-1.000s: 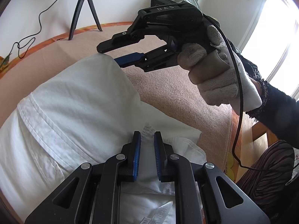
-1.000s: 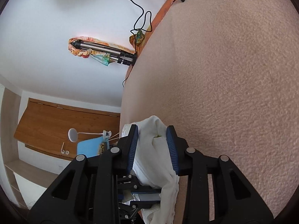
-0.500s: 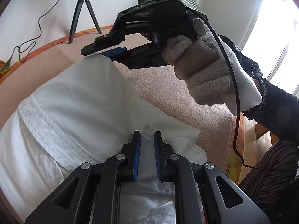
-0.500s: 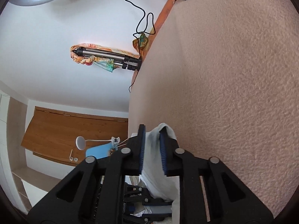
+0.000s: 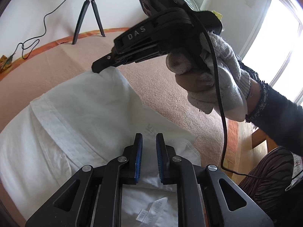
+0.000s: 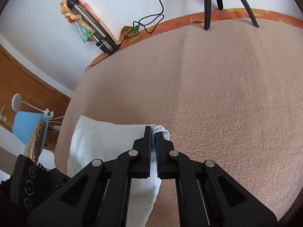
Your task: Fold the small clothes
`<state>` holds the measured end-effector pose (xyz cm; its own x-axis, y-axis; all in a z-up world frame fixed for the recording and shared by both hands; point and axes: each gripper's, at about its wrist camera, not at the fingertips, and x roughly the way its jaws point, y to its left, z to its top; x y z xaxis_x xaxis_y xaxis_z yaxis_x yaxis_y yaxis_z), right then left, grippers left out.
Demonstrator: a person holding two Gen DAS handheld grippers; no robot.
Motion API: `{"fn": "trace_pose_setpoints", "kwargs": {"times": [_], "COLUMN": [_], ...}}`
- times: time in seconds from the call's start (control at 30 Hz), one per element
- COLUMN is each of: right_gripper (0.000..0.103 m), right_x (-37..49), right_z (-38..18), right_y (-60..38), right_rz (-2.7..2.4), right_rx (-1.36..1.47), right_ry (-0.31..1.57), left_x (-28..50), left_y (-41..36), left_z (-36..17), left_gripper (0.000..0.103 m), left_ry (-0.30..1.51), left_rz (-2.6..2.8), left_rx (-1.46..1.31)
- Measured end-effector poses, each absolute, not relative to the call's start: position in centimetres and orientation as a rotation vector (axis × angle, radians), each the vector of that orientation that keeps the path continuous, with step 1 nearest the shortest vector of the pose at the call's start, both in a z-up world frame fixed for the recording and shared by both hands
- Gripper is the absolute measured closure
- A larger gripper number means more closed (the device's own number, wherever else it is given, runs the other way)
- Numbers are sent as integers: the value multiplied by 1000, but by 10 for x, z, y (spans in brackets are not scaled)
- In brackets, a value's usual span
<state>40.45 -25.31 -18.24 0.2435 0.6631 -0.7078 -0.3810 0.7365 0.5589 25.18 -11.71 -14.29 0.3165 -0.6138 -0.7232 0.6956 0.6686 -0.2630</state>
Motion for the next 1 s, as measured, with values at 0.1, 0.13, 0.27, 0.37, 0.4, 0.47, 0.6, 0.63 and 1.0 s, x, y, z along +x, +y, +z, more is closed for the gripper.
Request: {"fn": "trace_pose_setpoints", "kwargs": {"times": [0.1, 0.13, 0.27, 0.37, 0.4, 0.47, 0.6, 0.63, 1.0], "right_gripper": [93, 93, 93, 93, 93, 93, 93, 93, 80], "right_x": [390, 387, 362, 347, 345, 345, 363, 369, 362], "right_z": [-168, -166, -144, -137, -139, -145, -168, -175, -167], "right_y": [-268, -274, -279, -248, -232, -205, -176, -175, -223], "right_rz": [637, 619, 655, 682, 688, 681, 626, 617, 438], "right_rx": [219, 218, 220, 109, 63, -36, -165, -166, -124], "right_ry": [1066, 1065, 984, 957, 958, 962, 1000, 1022, 1049], "left_x": [241, 238, 249, 273, 281, 293, 309, 312, 314], "left_y": [-90, -78, -24, 3, 7, 8, -15, -11, 32], "left_z": [-122, -116, -110, -118, -122, -130, -151, -160, -151], "left_gripper": [90, 90, 90, 90, 90, 90, 90, 90, 83], "left_ry": [858, 841, 802, 809, 811, 831, 857, 902, 917], "left_rz": [-842, -822, -656, -522, -498, -486, -392, -385, -310], "left_rx": [79, 73, 17, -17, -28, -54, 79, 49, -1]}}
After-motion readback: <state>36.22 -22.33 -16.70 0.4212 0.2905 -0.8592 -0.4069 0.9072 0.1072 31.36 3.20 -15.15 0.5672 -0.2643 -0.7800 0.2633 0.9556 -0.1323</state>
